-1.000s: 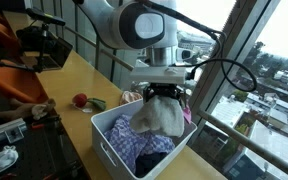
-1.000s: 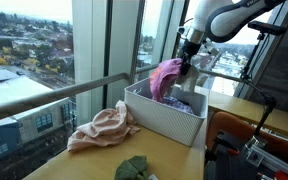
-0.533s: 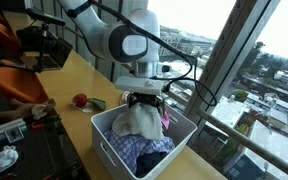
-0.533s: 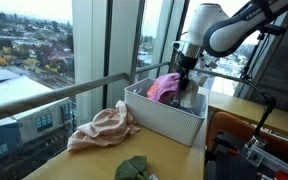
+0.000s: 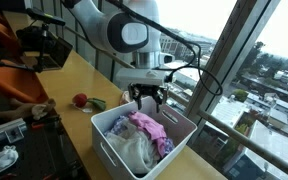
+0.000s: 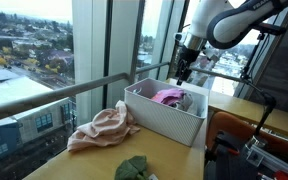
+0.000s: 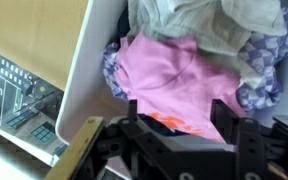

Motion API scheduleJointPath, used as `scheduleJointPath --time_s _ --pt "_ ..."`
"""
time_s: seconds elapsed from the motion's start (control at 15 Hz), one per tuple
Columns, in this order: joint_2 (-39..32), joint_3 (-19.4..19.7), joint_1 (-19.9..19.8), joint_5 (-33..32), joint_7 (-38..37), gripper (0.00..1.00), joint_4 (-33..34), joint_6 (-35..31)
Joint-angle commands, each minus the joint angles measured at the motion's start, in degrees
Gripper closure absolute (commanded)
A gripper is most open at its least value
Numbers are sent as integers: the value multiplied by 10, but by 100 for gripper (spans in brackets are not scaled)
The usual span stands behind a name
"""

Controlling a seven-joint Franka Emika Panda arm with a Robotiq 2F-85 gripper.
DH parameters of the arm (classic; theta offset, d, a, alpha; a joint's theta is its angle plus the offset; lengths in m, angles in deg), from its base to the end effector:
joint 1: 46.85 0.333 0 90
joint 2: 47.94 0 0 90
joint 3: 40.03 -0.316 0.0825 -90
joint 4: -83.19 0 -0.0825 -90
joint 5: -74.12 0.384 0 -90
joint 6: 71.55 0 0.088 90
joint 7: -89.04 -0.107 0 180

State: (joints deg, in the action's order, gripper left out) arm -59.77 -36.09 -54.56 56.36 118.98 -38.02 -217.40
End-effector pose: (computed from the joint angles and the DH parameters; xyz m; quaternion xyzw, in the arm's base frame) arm 0.5804 -0.1147 0.3385 0.9497 0.2732 0.0645 0.1392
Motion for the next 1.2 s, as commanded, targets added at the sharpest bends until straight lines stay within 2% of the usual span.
scheduleJointPath --time_s 0.0,0.27,0.6,0.87,1.13 --pt "53 -22 13 27 22 0 -9 8" --pt "67 -58 54 40 28 0 -11 -5" --pt "26 -106 114 28 20 0 8 -12" --pt "-36 -133 149 8 30 0 60 -3" --pt "-108 -139 155 -10 74 0 130 5"
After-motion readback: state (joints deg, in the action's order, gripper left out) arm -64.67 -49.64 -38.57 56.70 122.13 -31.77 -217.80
